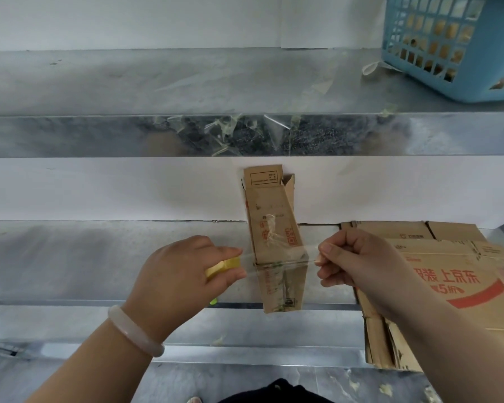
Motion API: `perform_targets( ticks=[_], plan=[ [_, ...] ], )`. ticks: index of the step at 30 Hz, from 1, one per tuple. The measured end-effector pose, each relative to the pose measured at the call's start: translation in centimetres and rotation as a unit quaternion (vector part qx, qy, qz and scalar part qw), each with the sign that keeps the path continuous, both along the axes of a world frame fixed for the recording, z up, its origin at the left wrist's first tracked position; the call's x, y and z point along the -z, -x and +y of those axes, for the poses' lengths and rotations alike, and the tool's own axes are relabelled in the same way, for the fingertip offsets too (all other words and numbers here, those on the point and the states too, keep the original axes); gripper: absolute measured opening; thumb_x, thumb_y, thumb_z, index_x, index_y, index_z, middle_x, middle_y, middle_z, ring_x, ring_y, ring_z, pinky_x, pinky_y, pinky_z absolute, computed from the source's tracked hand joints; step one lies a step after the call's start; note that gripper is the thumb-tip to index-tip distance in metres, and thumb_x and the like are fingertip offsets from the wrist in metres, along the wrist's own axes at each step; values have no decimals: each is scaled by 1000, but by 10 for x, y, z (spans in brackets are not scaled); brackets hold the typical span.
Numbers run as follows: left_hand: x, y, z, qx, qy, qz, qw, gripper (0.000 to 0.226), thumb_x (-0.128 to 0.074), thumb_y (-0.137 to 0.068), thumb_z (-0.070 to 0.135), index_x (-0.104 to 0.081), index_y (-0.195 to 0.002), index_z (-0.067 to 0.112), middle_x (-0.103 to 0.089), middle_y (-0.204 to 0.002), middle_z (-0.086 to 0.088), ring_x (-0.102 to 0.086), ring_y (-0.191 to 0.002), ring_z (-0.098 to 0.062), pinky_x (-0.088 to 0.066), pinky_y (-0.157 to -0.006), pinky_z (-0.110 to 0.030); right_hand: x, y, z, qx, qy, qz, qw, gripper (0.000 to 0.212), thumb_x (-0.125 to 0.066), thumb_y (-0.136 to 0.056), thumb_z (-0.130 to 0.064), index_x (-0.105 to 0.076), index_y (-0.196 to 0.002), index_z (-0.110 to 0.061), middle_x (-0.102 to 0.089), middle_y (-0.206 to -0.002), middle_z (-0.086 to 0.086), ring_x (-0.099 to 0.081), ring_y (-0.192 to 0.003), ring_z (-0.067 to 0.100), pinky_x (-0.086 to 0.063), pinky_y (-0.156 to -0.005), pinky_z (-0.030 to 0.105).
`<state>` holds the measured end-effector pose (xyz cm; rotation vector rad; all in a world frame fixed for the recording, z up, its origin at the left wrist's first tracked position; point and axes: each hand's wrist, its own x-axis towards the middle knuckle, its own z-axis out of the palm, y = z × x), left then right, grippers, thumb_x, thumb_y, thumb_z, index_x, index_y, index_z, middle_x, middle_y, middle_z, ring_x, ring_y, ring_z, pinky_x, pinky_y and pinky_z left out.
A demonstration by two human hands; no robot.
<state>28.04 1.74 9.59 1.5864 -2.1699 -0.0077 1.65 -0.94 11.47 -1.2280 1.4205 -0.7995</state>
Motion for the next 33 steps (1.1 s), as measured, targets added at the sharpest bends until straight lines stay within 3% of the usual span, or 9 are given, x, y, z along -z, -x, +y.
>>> perform_targets(
  ticks=[11,15,19,22,25,27,29,31,33],
  plan=[
    [21,5,-14,5,-32,22,999,57,-25,-87,75,-59,-123,47,-53,-75,18,-53,-63,-3,-40,-53,-13,31,3,-17,7,-94,-141,986,15,-59,-94,-10,-64,-88,3,-66,-71,10,-63,-61,16,-58,-63,30],
    [27,8,-16,4,-36,15,999,59,-24,-87,74,-58,-125,44,-51,-74,19,-52,-62,-4,-40,-51,-14,45,7,-21,6,-133,-201,971,24,-70,-74,-18,-66,-81,4,-65,-69,13,-64,-64,19,-61,-67,31],
    [30,10,-20,-4,-46,27,999,63,-23,-85,77,-54,-129,44,-49,-72,18,-52,-64,-3,-40,-53,-15,64,2,-21,30,-170,-264,949,20,-77,-65,-21,-63,-65,-6,-59,-64,11,-61,-60,18,-60,-68,33],
    [30,12,-22,-2,-54,28,998,63,-26,-85,75,-56,-129,41,-50,-71,18,-52,-64,-3,-42,-53,-16,85,-3,-20,21,-154,-335,930,37,-96,-46,-31,-68,-60,-12,-58,-63,8,-58,-59,15,-58,-66,29],
    [29,14,-23,0,-56,25,998,62,-29,-85,73,-56,-129,39,-52,-72,19,-52,-65,-3,-43,-55,-16,98,-4,-19,30,-137,-387,911,48,-101,-33,-32,-72,-65,-11,-58,-64,7,-56,-58,12,-56,-66,26],
    [29,14,-24,-5,-62,26,998,63,-28,-84,74,-54,-131,41,-53,-74,18,-53,-67,-4,-44,-56,-16,98,-4,-20,33,-165,-385,907,31,-94,-51,-24,-74,-70,-10,-58,-66,7,-54,-57,12,-52,-57,24],
    [30,13,-24,-9,-70,31,997,63,-30,-82,74,-52,-132,43,-54,-75,17,-54,-69,-4,-46,-58,-18,96,-5,-19,47,-202,-369,906,5,-75,-68,-14,-74,-71,-10,-57,-70,8,-49,-57,13,-46,-51,23],
    [31,11,-23,-11,-75,38,996,62,-31,-81,74,-51,-132,45,-55,-76,17,-54,-70,-3,-48,-59,-20,93,-3,-20,46,-204,-338,918,6,-70,-71,-12,-71,-76,-9,-55,-72,9,-48,-58,13,-44,-51,24],
    [30,10,-24,-16,-78,46,996,64,-31,-79,76,-50,-132,47,-56,-79,18,-54,-73,-2,-48,-61,-20,90,2,-21,22,-147,-189,971,16,-74,-74,-11,-68,-89,-10,-61,-78,5,-55,-65,15,-49,-60,24]
  ],
)
